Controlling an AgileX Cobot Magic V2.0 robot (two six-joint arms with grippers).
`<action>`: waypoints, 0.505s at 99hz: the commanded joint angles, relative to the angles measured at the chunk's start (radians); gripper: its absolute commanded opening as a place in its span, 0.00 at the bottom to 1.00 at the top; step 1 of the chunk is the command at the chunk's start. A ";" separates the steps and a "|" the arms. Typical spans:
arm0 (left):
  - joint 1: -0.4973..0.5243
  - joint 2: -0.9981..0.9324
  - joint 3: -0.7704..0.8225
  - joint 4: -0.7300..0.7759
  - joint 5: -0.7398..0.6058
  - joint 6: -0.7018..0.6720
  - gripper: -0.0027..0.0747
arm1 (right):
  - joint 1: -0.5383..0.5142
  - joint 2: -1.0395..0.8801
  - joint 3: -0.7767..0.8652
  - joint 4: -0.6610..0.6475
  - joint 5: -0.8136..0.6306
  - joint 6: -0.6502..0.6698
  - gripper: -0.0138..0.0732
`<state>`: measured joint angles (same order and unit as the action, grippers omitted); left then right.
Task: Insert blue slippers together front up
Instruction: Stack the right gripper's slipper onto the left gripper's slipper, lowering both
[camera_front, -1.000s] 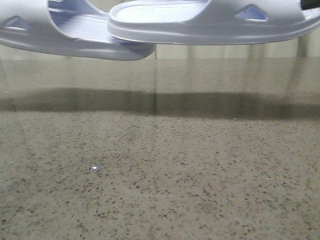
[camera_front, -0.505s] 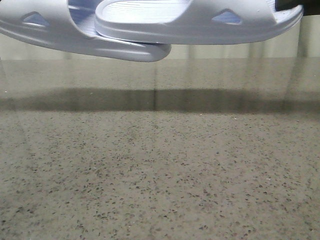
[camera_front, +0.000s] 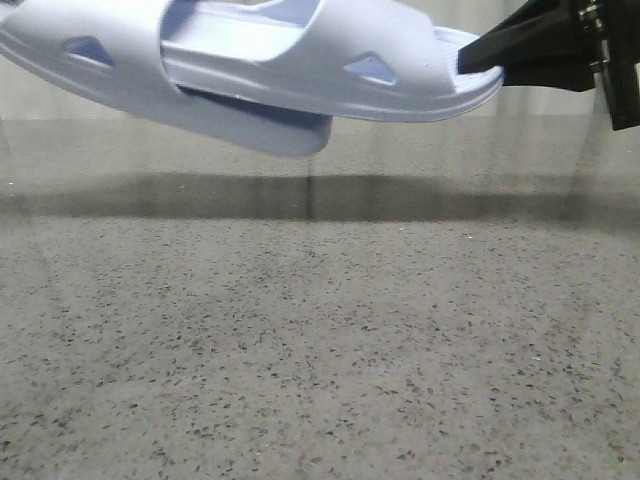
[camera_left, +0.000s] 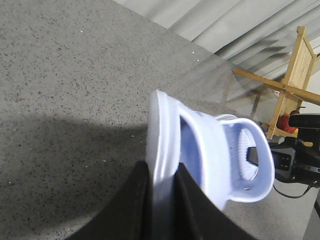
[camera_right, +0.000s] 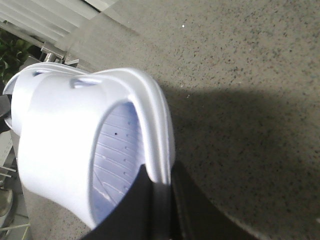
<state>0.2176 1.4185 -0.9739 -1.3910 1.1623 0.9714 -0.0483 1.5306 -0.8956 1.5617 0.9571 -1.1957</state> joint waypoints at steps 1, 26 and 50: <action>-0.032 -0.032 -0.024 -0.099 0.105 -0.009 0.06 | 0.041 0.017 -0.076 0.066 0.080 -0.033 0.04; -0.042 -0.032 -0.024 -0.111 0.105 -0.005 0.06 | 0.104 0.104 -0.178 0.064 0.100 -0.033 0.04; -0.038 -0.032 -0.024 -0.168 0.105 -0.005 0.06 | 0.104 0.111 -0.178 -0.031 0.025 -0.003 0.04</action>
<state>0.1994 1.4185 -0.9739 -1.4339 1.1152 0.9714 0.0392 1.6756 -1.0384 1.5125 0.8794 -1.1944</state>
